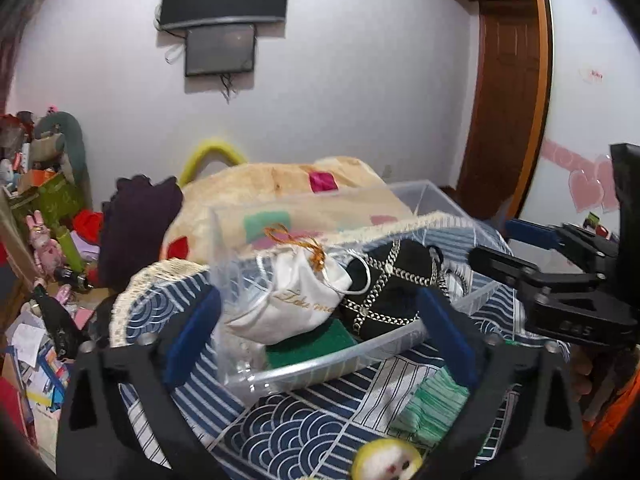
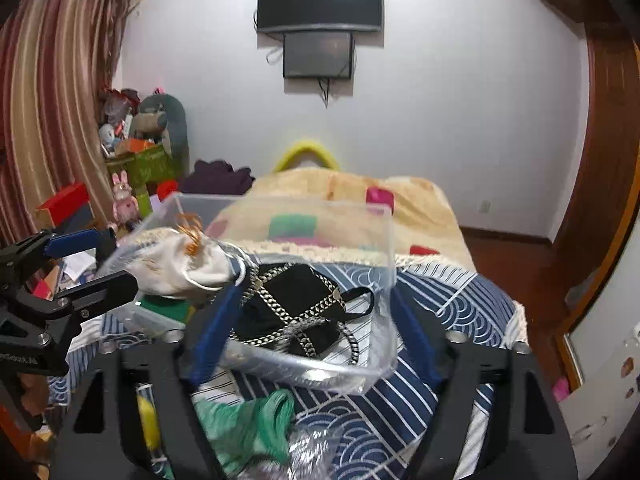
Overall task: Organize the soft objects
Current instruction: 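Grasp the floral cloth with the left gripper while the right grasps the green glove, drop both in box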
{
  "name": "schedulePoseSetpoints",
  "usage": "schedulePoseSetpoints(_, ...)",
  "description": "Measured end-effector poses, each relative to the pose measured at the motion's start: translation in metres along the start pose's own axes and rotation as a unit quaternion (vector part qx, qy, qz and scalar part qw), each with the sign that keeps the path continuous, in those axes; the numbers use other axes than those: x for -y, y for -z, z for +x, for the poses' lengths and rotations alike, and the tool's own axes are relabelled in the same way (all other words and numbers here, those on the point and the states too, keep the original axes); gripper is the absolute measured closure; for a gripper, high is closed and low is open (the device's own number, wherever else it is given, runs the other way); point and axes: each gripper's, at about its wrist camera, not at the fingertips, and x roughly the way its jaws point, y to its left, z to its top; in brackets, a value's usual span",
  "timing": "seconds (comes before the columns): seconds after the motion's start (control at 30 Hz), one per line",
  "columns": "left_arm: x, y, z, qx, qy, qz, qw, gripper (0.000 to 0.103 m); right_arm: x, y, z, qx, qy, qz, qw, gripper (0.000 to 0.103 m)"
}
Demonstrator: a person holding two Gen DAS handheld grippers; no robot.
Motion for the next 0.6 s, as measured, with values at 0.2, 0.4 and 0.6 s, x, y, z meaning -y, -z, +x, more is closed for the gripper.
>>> schedulePoseSetpoints(0.2, -0.001, 0.012, -0.029, 0.013, -0.012, 0.003, 0.9998, 0.0, -0.003, 0.011, -0.022, 0.005, -0.023, -0.001, 1.0, 0.019)
schedulePoseSetpoints(0.4, 0.003, 0.052, -0.03, -0.037, -0.021, 0.025, 0.9988, 0.0, -0.016, 0.041, -0.01, -0.038, -0.04, -0.004, 0.998, 0.019)
schedulePoseSetpoints(0.6, -0.011, 0.101, -0.029, -0.087, -0.05, 0.022, 0.9947, 0.0, -0.03, 0.064, 0.006, -0.074, -0.056, -0.013, 0.996, 0.02)
